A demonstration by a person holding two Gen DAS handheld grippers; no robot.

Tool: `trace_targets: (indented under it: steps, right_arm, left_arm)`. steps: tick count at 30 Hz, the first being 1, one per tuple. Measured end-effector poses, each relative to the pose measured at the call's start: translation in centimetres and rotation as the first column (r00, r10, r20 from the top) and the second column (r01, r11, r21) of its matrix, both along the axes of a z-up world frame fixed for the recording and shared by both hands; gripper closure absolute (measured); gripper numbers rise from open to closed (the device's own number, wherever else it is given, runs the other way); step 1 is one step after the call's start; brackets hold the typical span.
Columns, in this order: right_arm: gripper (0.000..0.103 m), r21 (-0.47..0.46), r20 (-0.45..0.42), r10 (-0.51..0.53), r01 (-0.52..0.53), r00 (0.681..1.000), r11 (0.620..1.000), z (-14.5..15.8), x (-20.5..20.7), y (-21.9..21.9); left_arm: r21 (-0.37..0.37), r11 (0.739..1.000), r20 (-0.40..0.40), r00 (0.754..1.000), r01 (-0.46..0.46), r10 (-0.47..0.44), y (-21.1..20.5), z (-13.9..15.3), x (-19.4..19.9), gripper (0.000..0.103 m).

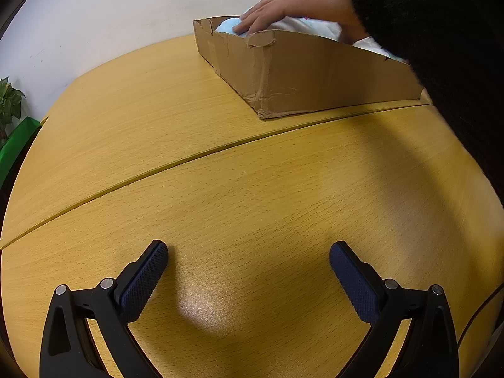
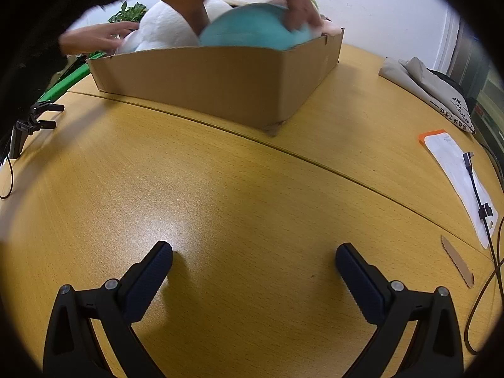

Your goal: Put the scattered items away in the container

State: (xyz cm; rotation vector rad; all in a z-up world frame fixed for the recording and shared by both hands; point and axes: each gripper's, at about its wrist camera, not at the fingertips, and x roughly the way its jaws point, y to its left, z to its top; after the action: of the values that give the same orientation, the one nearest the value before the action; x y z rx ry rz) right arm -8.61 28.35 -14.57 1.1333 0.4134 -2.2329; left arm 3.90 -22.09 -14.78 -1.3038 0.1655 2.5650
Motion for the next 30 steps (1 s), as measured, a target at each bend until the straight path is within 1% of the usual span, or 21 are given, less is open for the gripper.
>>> trace_targets:
  steps: [27, 30]
  right_arm:
    - [0.000, -0.001, 0.001, 0.000, 0.000, 1.000, 1.000, 0.0, -0.1, 0.1]
    - [0.000, 0.000, 0.001, 0.000, 0.000, 1.000, 1.000, -0.1, -0.4, 0.1]
  left_arm:
    - [0.001, 1.000, 0.000, 1.000, -0.011, 0.011, 0.0, -0.1, 0.1, 0.000]
    - [0.001, 1.000, 0.000, 1.000, -0.015, 0.015, -0.4, -0.2, -1.0, 0.000]
